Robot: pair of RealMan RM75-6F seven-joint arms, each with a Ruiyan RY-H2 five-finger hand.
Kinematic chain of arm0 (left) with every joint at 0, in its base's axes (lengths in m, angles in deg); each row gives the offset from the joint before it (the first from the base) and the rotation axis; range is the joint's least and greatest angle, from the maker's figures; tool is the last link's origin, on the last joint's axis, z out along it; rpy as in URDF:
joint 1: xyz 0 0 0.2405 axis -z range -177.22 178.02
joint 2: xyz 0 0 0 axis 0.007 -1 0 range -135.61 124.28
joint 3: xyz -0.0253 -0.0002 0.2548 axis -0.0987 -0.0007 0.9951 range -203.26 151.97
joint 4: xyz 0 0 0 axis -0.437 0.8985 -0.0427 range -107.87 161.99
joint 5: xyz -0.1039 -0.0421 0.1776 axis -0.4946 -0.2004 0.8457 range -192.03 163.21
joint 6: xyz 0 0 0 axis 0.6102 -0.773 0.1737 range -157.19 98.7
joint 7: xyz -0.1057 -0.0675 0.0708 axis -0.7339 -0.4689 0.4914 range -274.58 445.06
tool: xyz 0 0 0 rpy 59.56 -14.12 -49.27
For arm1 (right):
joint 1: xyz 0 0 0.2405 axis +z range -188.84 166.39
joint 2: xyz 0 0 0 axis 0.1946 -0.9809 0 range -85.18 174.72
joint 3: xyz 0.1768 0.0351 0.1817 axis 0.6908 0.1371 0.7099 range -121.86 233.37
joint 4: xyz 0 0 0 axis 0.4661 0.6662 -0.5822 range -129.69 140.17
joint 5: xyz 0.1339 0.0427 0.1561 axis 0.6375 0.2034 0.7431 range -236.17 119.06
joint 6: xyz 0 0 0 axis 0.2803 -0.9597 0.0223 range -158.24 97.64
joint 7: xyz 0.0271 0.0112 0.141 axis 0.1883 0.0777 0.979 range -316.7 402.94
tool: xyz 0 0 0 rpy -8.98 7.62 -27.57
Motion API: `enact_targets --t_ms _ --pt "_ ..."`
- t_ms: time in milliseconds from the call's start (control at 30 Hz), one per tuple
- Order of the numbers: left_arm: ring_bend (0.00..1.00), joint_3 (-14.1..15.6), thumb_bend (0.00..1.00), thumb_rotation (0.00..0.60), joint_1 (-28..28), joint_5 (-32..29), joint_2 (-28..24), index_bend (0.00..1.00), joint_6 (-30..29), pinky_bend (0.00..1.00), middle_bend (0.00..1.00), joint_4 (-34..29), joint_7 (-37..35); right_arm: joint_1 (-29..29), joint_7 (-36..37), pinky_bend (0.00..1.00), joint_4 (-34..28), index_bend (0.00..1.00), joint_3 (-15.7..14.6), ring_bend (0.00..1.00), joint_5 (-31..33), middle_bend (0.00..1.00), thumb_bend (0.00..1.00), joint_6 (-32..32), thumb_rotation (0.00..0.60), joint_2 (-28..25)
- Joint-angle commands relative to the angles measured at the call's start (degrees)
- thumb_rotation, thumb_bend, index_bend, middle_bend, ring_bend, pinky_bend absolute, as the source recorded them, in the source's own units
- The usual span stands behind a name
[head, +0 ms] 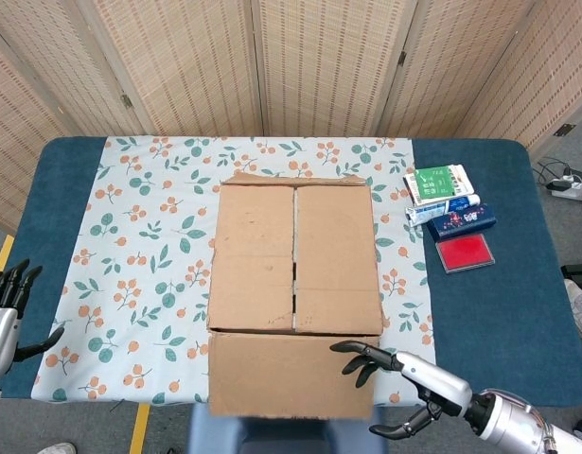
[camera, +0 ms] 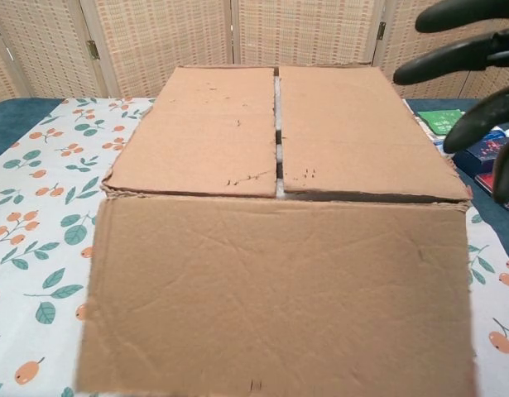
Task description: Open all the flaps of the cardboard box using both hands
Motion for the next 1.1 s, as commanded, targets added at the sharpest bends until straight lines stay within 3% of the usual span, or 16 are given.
enact_targets --t_ms 33,267,500,667,767,900,1100 --pt "0.00 0.1 0.26 0.600 0.1 0.1 -0.1 0.00 0.2 0.00 0.00 0.0 -0.1 -0.8 -6.9 0.30 0.4 0.07 1.2 0.21 1.9 0.09 0.32 0.6 0.519 0.4" --pt "0.00 0.2 0.26 0.600 0.1 0.8 -0.2 0.00 0.0 0.00 0.00 0.3 -0.9 0.4 -34.9 0.11 -1.2 0.22 11.7 0.10 15.9 0.02 0.32 4.8 0.428 2.3" --pt "0.00 0.3 0.26 0.600 0.0 0.9 -0.5 0.00 -0.2 0.00 0.00 0.5 -2.0 5.4 -57.3 0.10 -0.7 0.28 20.8 0.10 28.6 0.04 0.32 10.2 0.371 7.3" --pt "0.00 0.3 0.26 0.600 0.1 0.5 -0.9 0.02 0.5 0.00 0.00 0.4 -2.3 9.8 -74.0 0.10 1.8 0.46 26.6 0.10 37.4 0.07 0.37 11.8 0.286 11.2" --pt "0.00 0.4 0.26 0.600 0.1 0.5 -1.1 0.08 0.6 0.00 0.00 0.3 -2.6 12.3 -81.6 0.10 3.2 0.57 28.7 0.10 42.0 0.09 0.43 12.7 0.279 13.7" --pt "0.00 0.5 0.26 0.600 0.1 0.8 -1.4 0.14 0.7 0.00 0.00 0.3 -3.4 15.3 -89.3 0.10 6.0 0.61 29.8 0.09 45.6 0.10 0.48 13.8 0.275 17.5" --pt "0.00 0.7 0.26 0.600 0.0 1.0 -1.7 0.14 0.8 0.00 0.00 0.6 -4.5 19.4 -92.6 0.09 11.4 0.63 29.9 0.09 50.2 0.11 0.48 17.8 0.275 23.1"
